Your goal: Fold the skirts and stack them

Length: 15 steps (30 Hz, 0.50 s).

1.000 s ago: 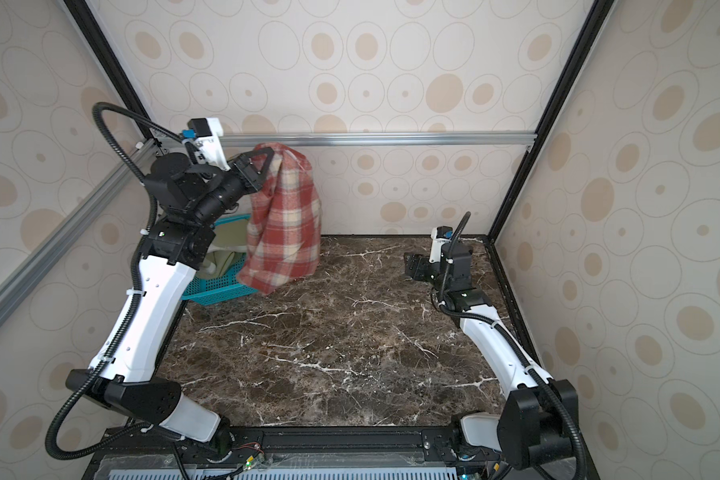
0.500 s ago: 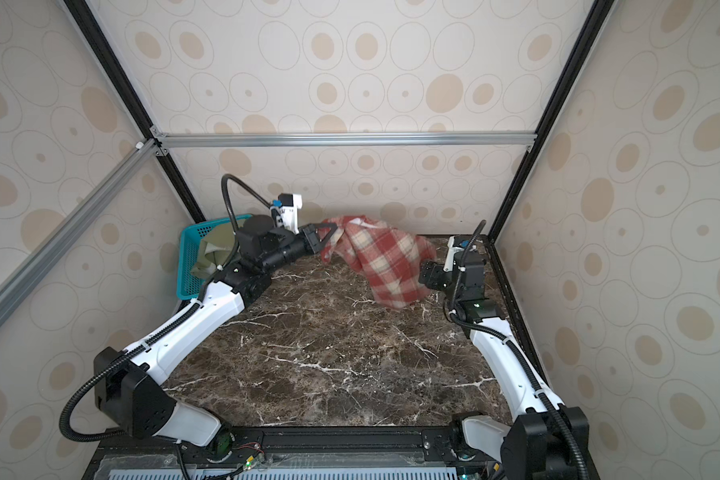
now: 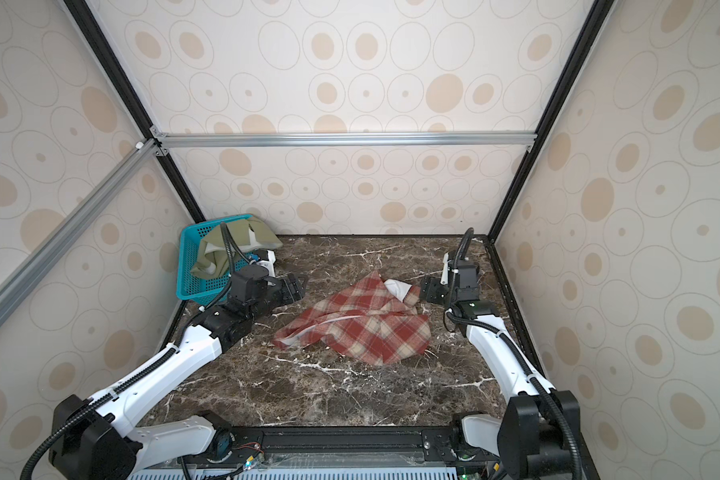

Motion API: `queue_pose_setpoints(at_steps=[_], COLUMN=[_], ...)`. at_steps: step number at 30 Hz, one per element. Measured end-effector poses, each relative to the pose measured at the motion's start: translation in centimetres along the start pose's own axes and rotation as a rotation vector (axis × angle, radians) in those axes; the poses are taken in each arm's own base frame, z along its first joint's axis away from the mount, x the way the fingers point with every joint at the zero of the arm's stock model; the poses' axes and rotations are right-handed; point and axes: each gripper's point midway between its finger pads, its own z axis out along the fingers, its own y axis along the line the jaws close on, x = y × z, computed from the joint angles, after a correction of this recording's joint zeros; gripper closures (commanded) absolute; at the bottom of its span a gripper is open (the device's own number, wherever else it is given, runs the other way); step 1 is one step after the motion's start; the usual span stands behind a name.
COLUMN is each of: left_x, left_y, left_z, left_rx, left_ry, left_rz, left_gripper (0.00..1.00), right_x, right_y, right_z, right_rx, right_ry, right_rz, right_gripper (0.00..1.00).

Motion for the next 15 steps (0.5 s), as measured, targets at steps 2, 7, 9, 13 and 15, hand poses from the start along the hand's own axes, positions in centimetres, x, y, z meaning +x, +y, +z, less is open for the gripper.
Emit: queue_pose_setpoints(at_steps=[2, 7, 9, 13, 15], left_x=[0.9, 5.5, 8.0, 10.7, 11.5], left_y=[0.3, 0.9, 1.2, 2.2, 3.1], left_z=[1.2, 5.7, 6.9, 6.8, 6.0], left_rx=[-0.010, -0.013, -0.025, -0.063, -0.089], left_ry=[0.030, 0.179, 0.252, 0.328, 0.347], left_rz=[0.009, 0.031, 0.050, 0.075, 0.082], left_gripper=[0.22, 0.07, 0.07, 0.06, 0.05], right_x=[1.4, 5.5, 7.1, 9.5, 9.8], right_y=[-0.1, 0.6, 0.7, 0.8, 1.4], right_z=[1.0, 3.3, 4.0, 4.5, 4.5], right_rx=[0.006, 0.000, -0.008, -0.017, -0.035], right_ry=[0.045, 0.168, 0.220, 0.284, 0.293], right_rz=[0.014, 0.024, 0.035, 0.041, 0.031], right_gripper=[0.24, 0.25, 0.26, 0.23, 0.22])
